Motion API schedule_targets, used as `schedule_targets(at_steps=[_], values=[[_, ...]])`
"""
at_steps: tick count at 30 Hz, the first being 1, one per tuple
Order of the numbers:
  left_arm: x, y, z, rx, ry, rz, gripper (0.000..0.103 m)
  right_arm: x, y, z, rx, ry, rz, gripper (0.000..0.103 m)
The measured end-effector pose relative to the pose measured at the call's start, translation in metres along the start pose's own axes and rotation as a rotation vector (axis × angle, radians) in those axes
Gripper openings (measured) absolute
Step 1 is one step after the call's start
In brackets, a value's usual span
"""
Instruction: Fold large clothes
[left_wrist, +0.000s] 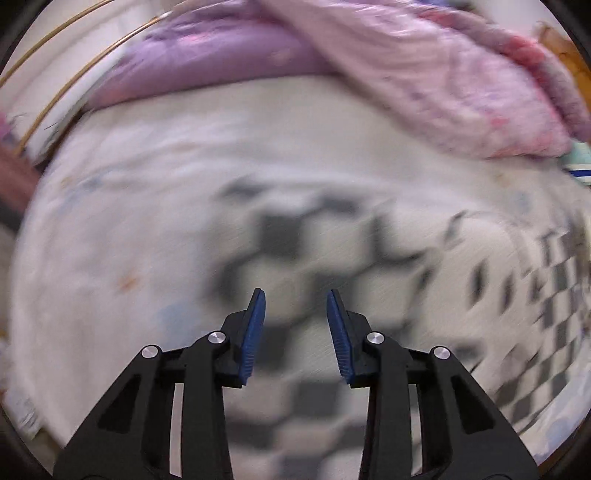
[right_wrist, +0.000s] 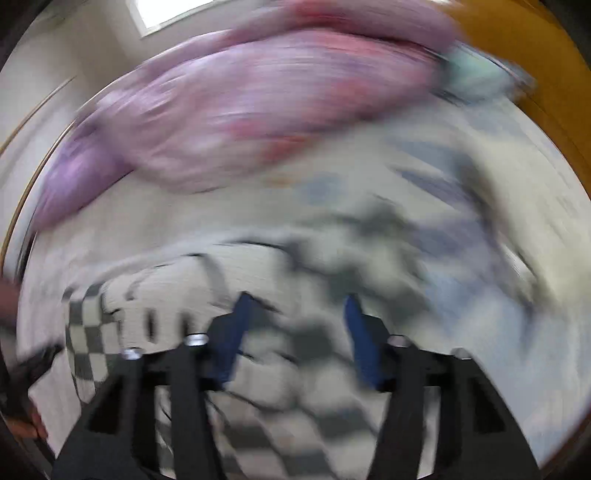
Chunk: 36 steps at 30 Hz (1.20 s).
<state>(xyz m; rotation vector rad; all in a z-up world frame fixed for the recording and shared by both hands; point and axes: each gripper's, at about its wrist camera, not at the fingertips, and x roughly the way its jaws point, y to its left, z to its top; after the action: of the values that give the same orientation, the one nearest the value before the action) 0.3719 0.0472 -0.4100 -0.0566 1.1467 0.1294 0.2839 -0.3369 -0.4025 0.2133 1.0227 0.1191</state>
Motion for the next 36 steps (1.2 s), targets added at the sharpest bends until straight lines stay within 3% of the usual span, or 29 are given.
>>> schedule_targets(at_steps=[1, 3, 5, 6, 7, 8, 9, 10, 11, 12, 13, 14, 15, 16, 18, 19, 21, 22, 25, 26, 28, 31, 33, 34, 36], values=[[0.009, -0.016, 0.011, 0.007, -0.029, -0.053, 0.036, 0.016, 0.015, 0.008, -0.038, -0.021, 0.060, 0.035], [0.026, -0.048, 0.024, 0.045, -0.113, -0.152, 0.036, 0.042, 0.055, 0.016, -0.121, -0.086, 0.163, 0.032], [0.054, -0.066, 0.026, 0.085, -0.160, -0.172, 0.036, 0.061, 0.081, 0.015, -0.194, -0.129, 0.213, 0.030], [0.078, -0.071, 0.024, 0.098, -0.134, -0.160, 0.035, 0.079, 0.093, 0.010, -0.248, -0.151, 0.252, 0.027], [0.096, -0.071, 0.020, 0.110, -0.124, -0.126, 0.036, 0.096, 0.096, 0.007, -0.281, -0.142, 0.250, 0.025], [0.106, -0.070, 0.015, 0.146, -0.162, -0.118, 0.036, 0.116, 0.095, 0.000, -0.308, -0.107, 0.223, 0.016], [0.107, -0.068, 0.005, 0.219, -0.240, -0.119, 0.036, 0.139, 0.082, -0.008, -0.290, -0.072, 0.214, 0.013], [0.105, -0.064, 0.001, 0.256, -0.260, -0.141, 0.036, 0.144, 0.066, -0.010, -0.275, -0.087, 0.268, 0.004], [0.101, -0.052, 0.003, 0.261, -0.269, -0.158, 0.036, 0.140, 0.050, -0.010, -0.255, -0.112, 0.313, 0.000], [0.099, -0.041, 0.005, 0.253, -0.278, -0.129, 0.036, 0.136, 0.037, -0.007, -0.250, -0.105, 0.309, 0.000], [0.101, -0.019, 0.009, 0.234, -0.291, -0.048, 0.036, 0.129, 0.018, -0.003, -0.262, -0.114, 0.273, 0.000], [0.105, 0.002, 0.010, 0.190, -0.284, -0.030, 0.036, 0.121, -0.002, -0.002, -0.278, -0.140, 0.181, 0.000], [0.114, 0.039, 0.014, 0.091, -0.249, -0.044, 0.033, 0.119, -0.041, 0.002, -0.254, -0.121, 0.096, 0.000], [0.118, 0.071, 0.017, 0.000, -0.228, -0.089, 0.004, 0.117, -0.070, 0.006, -0.192, -0.088, 0.095, 0.000], [0.118, 0.119, 0.025, -0.124, -0.193, -0.167, 0.003, 0.099, -0.134, 0.018, -0.054, -0.094, 0.101, 0.000], [0.111, 0.128, 0.028, -0.108, -0.198, -0.144, 0.003, 0.087, -0.143, 0.021, -0.063, -0.106, 0.078, 0.000], [0.097, 0.125, 0.027, 0.029, -0.222, 0.008, 0.003, 0.071, -0.150, 0.025, -0.111, -0.111, -0.207, 0.005], [0.093, 0.124, 0.027, 0.059, -0.217, 0.026, 0.003, 0.066, -0.160, 0.027, -0.080, -0.089, -0.296, 0.007], [0.076, 0.128, 0.024, 0.056, -0.155, 0.110, 0.001, 0.041, -0.187, 0.021, 0.153, -0.059, -0.225, 0.006], [0.072, 0.123, 0.025, 0.050, -0.160, 0.095, 0.001, 0.030, -0.180, 0.019, 0.173, -0.086, -0.199, 0.006], [0.052, 0.110, 0.016, 0.013, -0.161, -0.022, 0.001, 0.019, -0.141, 0.023, 0.136, -0.126, -0.150, 0.006], [0.052, 0.055, 0.010, 0.042, -0.147, -0.092, 0.001, 0.036, -0.049, 0.025, 0.009, -0.079, 0.006, 0.006], [0.072, 0.024, -0.002, 0.003, -0.068, -0.144, 0.001, 0.047, -0.006, 0.015, -0.059, -0.036, 0.078, 0.006], [0.081, 0.014, -0.013, -0.018, -0.025, -0.152, 0.000, 0.058, 0.020, 0.004, -0.093, 0.006, 0.110, 0.006], [0.079, 0.003, -0.037, 0.033, -0.082, -0.091, 0.000, 0.080, 0.053, -0.024, -0.181, 0.094, 0.131, 0.001]])
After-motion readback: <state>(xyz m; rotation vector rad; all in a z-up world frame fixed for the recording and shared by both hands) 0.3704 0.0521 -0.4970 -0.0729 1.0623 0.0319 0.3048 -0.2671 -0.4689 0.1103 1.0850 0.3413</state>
